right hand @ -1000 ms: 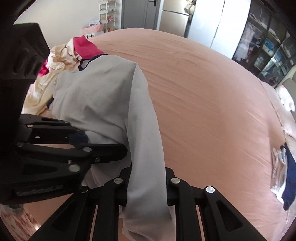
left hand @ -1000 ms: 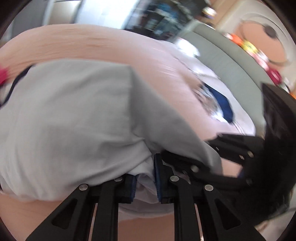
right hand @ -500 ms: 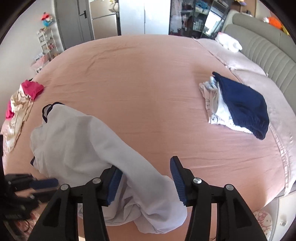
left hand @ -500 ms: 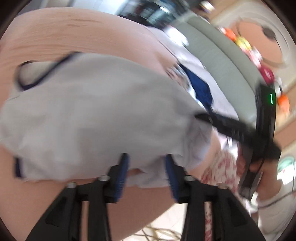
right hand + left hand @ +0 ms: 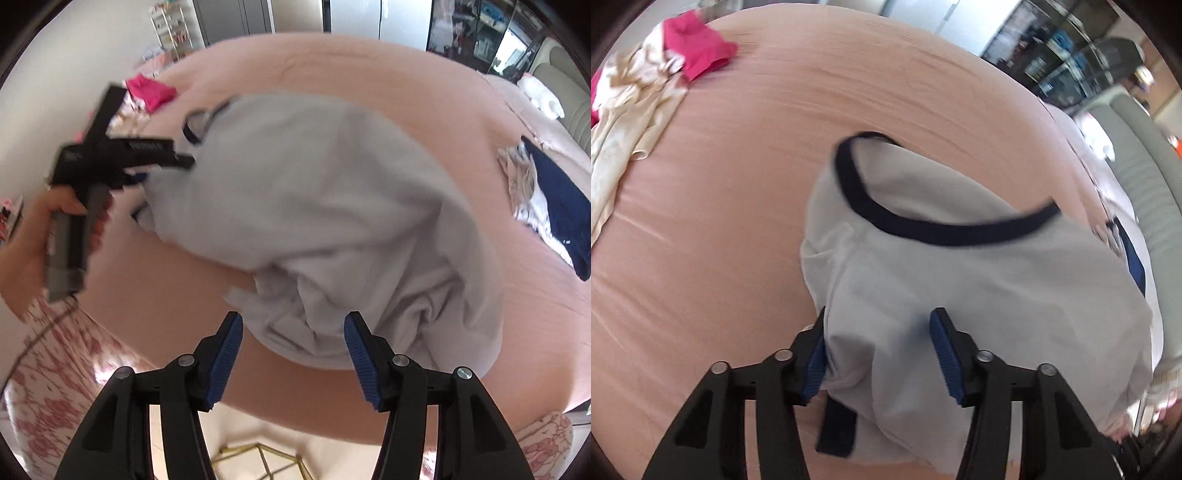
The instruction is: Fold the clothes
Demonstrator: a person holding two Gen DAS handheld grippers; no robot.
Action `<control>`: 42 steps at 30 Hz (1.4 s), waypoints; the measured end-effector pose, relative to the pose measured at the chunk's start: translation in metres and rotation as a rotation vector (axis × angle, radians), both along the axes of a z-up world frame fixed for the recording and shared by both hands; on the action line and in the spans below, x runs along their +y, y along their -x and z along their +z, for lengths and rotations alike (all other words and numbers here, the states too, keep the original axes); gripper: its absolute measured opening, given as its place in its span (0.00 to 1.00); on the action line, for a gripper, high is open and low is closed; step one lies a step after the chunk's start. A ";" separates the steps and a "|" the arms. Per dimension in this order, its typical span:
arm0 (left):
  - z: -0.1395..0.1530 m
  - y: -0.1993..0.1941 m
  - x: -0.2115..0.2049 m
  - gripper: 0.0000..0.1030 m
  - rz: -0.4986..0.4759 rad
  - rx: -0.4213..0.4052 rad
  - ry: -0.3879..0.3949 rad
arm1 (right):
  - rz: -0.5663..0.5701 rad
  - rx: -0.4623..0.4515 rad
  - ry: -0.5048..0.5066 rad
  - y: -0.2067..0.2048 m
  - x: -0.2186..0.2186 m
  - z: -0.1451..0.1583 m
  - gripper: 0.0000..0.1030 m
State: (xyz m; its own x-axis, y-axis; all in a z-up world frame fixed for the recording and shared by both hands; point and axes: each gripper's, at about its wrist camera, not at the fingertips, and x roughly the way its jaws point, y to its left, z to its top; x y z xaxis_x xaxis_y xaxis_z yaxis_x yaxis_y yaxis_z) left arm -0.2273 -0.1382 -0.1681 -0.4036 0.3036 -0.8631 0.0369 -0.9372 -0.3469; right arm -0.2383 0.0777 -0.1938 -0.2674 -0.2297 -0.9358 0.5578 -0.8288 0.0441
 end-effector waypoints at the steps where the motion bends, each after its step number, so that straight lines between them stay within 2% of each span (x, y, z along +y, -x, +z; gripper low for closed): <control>1: 0.001 -0.011 0.012 0.37 -0.030 0.000 -0.005 | -0.002 -0.016 -0.009 0.011 0.000 -0.009 0.55; 3: 0.003 -0.032 0.035 0.28 -0.090 0.000 -0.016 | 0.002 -0.022 -0.017 0.038 -0.007 -0.015 0.55; 4: 0.004 -0.043 0.045 0.26 -0.119 -0.002 -0.027 | 0.006 -0.009 -0.026 0.056 -0.015 -0.012 0.55; 6: 0.007 -0.063 0.055 0.26 -0.166 -0.019 -0.111 | -0.014 0.075 -0.028 0.093 -0.035 0.006 0.55; 9: 0.010 -0.093 0.069 0.26 -0.235 -0.043 -0.233 | -0.084 0.196 0.066 0.134 -0.056 0.047 0.55; 12: 0.008 -0.110 0.078 0.27 -0.278 -0.052 -0.262 | -0.046 0.191 0.149 0.137 -0.072 0.071 0.56; 13: 0.008 -0.113 0.074 0.28 -0.272 -0.057 -0.267 | -0.027 0.175 0.170 0.131 -0.071 0.072 0.60; 15: 0.012 -0.114 0.055 0.28 -0.223 -0.051 -0.289 | -0.016 0.145 0.197 0.111 -0.062 0.071 0.61; 17: 0.014 -0.111 0.029 0.28 -0.112 -0.010 -0.291 | -0.033 0.131 0.198 0.085 -0.048 0.062 0.63; 18: 0.014 -0.108 0.017 0.32 -0.052 0.013 -0.288 | -0.038 0.128 0.194 0.070 -0.042 0.057 0.65; 19: 0.014 -0.099 0.001 0.42 0.012 0.036 -0.276 | -0.027 0.111 0.191 0.059 -0.040 0.049 0.67; 21: 0.007 -0.080 -0.020 0.57 0.120 0.055 -0.254 | 0.007 0.067 0.184 0.039 -0.040 0.031 0.67; 24: -0.022 -0.044 0.012 0.55 0.137 0.003 -0.211 | 0.061 -0.056 0.275 0.014 -0.053 0.009 0.67; 26: -0.032 -0.035 0.033 0.52 0.073 -0.034 -0.185 | 0.085 -0.130 0.291 0.004 -0.067 -0.009 0.67; 27: -0.034 -0.034 0.041 0.46 0.043 -0.038 -0.168 | 0.060 -0.119 0.267 0.004 -0.067 -0.018 0.66; 28: -0.031 -0.037 0.051 0.32 -0.002 -0.024 -0.162 | 0.026 -0.097 0.239 0.007 -0.063 -0.028 0.66; 30: -0.028 -0.045 0.070 0.20 -0.101 -0.037 -0.209 | -0.059 -0.032 0.187 0.015 -0.049 -0.035 0.64; 34: -0.029 -0.077 0.112 0.16 -0.282 -0.088 -0.327 | -0.285 0.167 0.098 0.044 0.008 -0.012 0.64; 36: -0.025 -0.102 0.123 0.16 -0.393 -0.117 -0.394 | -0.398 0.224 0.088 0.058 0.043 0.004 0.64; 37: -0.025 -0.108 0.133 0.16 -0.434 -0.118 -0.407 | -0.423 0.214 0.114 0.064 0.058 0.011 0.64; 39: -0.024 -0.114 0.142 0.16 -0.464 -0.117 -0.350 | -0.409 0.153 0.176 0.068 0.076 0.025 0.66; 41: -0.020 -0.111 0.136 0.16 -0.400 -0.096 -0.279 | -0.310 0.108 0.197 0.060 0.076 0.037 0.66; 42: -0.017 -0.112 0.110 0.16 -0.356 -0.087 -0.290 | -0.239 0.097 0.198 0.054 0.069 0.041 0.67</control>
State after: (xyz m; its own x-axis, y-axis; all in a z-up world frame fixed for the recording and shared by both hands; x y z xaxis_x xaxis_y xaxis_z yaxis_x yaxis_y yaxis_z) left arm -0.1151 -0.0283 -0.1855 -0.1603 0.6436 -0.7484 -0.2290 -0.7617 -0.6061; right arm -0.2920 0.1468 -0.1526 -0.4211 -0.3251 -0.8468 0.3583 -0.9173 0.1740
